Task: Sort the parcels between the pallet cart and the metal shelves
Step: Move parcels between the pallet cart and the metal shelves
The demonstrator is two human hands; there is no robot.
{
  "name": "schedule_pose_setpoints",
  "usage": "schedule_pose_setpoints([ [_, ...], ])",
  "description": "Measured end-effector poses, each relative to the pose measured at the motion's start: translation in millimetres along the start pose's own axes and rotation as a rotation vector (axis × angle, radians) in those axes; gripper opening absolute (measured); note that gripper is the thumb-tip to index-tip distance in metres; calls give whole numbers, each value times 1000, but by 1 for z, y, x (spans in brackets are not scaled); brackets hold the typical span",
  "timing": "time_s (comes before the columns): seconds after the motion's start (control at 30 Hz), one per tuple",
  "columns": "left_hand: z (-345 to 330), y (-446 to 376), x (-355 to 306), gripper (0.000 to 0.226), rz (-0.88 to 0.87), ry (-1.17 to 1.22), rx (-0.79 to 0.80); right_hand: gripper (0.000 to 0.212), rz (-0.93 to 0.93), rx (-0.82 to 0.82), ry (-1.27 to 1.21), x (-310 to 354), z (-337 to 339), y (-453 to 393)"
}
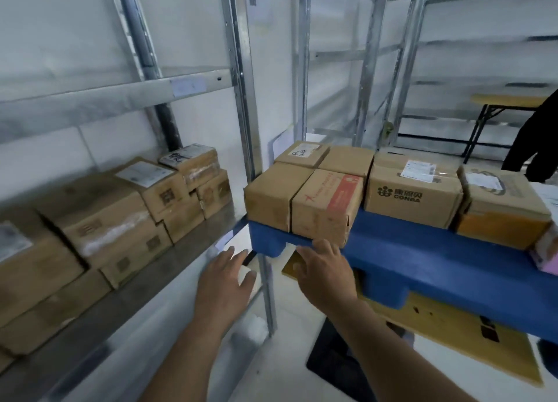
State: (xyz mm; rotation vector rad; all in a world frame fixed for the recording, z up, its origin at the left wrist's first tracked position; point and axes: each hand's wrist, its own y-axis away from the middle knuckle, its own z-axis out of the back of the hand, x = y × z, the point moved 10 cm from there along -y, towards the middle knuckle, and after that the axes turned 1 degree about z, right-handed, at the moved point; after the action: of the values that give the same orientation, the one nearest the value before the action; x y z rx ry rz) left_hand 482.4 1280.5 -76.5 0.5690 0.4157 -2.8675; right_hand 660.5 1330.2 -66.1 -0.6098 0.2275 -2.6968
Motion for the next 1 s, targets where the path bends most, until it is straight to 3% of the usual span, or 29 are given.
schedule_pose_setpoints([
  [0.37, 54, 123, 87, 51, 310, -123, -100, 41, 341, 207, 0, 110, -67, 45],
  [0.67, 115, 162, 150, 56, 513, -139, -216, 49, 544, 210, 36, 208, -75, 44],
  [1.0, 190, 161, 231, 56, 637, -97, -361, 41, 667, 163, -64, 310, -89, 7],
])
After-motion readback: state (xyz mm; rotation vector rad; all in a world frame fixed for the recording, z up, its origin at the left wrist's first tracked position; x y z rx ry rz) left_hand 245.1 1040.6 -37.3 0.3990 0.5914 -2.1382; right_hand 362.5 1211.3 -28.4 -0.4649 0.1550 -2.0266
